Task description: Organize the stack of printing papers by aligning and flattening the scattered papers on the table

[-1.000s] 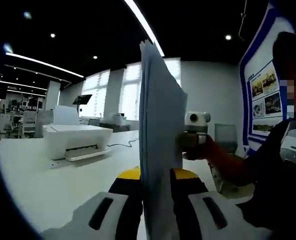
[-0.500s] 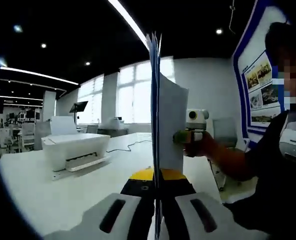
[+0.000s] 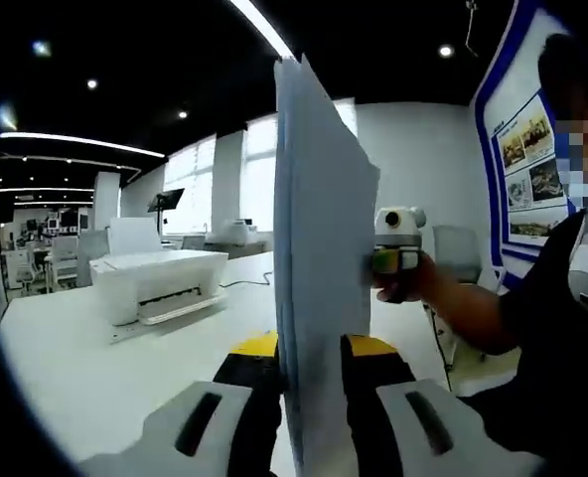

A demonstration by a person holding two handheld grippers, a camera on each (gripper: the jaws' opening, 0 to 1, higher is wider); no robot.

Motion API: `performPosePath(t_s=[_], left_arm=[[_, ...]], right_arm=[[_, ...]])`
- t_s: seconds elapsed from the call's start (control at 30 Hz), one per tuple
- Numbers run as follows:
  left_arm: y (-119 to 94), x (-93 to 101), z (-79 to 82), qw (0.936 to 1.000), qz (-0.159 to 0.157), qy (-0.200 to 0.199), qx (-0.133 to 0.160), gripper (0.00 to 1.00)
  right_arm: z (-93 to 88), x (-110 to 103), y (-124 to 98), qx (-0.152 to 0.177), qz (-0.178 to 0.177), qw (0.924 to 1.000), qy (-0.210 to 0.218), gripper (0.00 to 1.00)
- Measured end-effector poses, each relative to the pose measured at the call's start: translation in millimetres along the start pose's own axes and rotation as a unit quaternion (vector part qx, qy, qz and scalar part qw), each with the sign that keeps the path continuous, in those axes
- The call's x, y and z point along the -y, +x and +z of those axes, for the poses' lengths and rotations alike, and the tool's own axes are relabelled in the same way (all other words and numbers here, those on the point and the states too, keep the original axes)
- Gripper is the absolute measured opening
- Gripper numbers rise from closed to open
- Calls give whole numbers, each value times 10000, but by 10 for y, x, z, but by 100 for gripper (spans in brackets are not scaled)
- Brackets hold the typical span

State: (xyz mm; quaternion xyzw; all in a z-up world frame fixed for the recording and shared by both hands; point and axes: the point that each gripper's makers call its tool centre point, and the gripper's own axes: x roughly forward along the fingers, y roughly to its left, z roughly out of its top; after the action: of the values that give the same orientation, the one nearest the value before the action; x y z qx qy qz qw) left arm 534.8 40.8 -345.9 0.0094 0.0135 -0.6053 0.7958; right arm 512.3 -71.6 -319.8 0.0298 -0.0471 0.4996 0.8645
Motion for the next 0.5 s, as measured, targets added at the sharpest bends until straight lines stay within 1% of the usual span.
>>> performPosePath(t_s=[0.03,0.07,0.1,0.13,0.17,0.2,0.27,0.37,0.5], left_arm=[[-4,-9,6,10000,6,-26,9,25],[-6,-12,11,10000,3,-32,25,22],[-8,-15,18,10000,1,-37,38,17],[-7,-10,20,10000,-26,-45,37,7],[-5,27,14,9999,-119,-119,17,7],[10,12,17,9998,-81,-195,11,7],[8,36,12,9996,-156,-218,-11,6],[17,22,9,9999,-91,-74,10,6],[-7,5,17,9998,-76,-159,33,6]], right_arm=[[-13,9,-8,-11,-8,10000,-11,16],[-27,10,-16,-22,-16,10000,-13,12],[-42,6,-27,-39,16,10000,-60,5],[-39,-41,-26,-24,161,9999,-44,0],[-26,-55,-13,14,195,9998,34,0],[-36,-43,-13,-14,147,9999,26,0],[-36,-22,-14,-33,99,9999,25,0],[-42,-10,-6,-13,107,9999,-10,0],[-24,-55,2,-3,189,9998,56,0]])
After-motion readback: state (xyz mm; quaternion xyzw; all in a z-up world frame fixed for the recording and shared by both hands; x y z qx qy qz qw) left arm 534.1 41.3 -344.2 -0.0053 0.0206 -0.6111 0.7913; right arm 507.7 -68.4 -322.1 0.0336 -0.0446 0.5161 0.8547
